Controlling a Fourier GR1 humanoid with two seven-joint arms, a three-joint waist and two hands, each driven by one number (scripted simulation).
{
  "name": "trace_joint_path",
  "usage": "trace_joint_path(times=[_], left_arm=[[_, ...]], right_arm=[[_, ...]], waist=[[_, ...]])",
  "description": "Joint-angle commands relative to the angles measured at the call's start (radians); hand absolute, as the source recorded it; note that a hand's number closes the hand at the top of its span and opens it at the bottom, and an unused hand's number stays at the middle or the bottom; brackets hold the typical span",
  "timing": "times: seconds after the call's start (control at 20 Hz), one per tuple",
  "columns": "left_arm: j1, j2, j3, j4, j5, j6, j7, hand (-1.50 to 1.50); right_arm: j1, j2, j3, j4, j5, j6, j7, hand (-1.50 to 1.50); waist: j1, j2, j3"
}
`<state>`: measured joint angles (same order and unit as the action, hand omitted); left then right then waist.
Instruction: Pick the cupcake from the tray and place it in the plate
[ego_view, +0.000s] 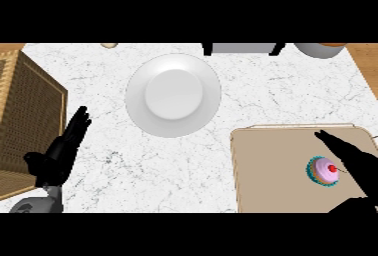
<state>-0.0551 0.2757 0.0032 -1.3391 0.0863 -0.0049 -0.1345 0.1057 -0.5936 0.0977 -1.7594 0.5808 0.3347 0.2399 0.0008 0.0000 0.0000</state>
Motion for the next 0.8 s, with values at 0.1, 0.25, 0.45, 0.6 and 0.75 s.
trace_joint_path(times=[0.1,0.25,0.45,0.6,0.75], left_arm=[[0.004,-0.021,0.013,0.014,-0.037,-0.017,-0.017,0.0],[0.093,-0.038,-0.004,-0.064,-0.045,0.0,-0.025,0.0],[0.01,-0.052,0.016,-0.053,-0.043,-0.015,0.059,0.0],[0.072,-0.034,0.022,-0.084,-0.031,-0.056,0.022,0.0],[-0.009,-0.03,0.052,-0.038,-0.045,-0.055,0.037,0.0]], right_arm=[[-0.045,0.056,-0.016,0.142,0.092,0.004,-0.091,-1.5],[-0.044,0.03,0.007,0.127,0.066,0.072,-0.134,1.5],[-0.073,0.076,-0.036,0.179,0.099,0.042,-0.223,1.5],[-0.139,0.113,-0.006,0.263,0.134,0.016,-0.251,1.5],[-0.056,0.145,0.004,0.181,0.203,-0.046,-0.266,1.5]], waist=[[0.0,0.0,0.0],[0.005,0.0,0.0],[0.0,0.0,0.0],[0.006,0.0,0.0],[-0.001,0.0,0.0]])
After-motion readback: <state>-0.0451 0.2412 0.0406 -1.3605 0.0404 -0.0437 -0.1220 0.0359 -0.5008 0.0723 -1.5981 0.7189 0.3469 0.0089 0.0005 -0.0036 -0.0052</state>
